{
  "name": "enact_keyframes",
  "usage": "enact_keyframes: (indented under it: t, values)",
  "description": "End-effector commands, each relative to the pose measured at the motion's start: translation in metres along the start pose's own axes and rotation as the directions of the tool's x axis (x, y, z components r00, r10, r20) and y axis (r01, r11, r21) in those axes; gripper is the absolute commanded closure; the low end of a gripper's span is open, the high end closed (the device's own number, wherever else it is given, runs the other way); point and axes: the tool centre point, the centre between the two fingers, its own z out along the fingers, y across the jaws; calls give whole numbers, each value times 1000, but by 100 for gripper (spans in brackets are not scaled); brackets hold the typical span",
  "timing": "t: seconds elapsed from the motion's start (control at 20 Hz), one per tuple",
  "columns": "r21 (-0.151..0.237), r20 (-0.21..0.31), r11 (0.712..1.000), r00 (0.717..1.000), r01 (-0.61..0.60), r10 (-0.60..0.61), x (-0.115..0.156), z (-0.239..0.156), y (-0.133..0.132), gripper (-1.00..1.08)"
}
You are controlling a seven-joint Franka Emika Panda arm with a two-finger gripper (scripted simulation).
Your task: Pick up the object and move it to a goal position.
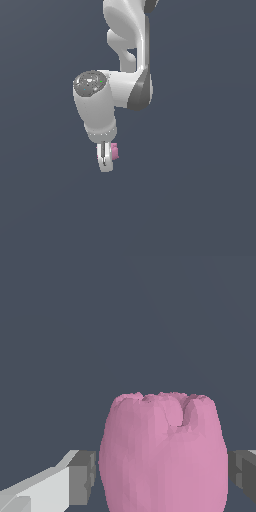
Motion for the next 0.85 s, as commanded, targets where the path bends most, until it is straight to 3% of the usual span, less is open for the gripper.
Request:
enact_keyframes:
  t: [0.0,0.35,0.8]
  values:
    - [-2,0,1000,1000,2,-2,18,-13,-5,108]
    - [-3,1,1000,1000,2,-2,47,-33,-16,108]
    - [-3,1,1000,1000,2,-2,59,-41,-20,108]
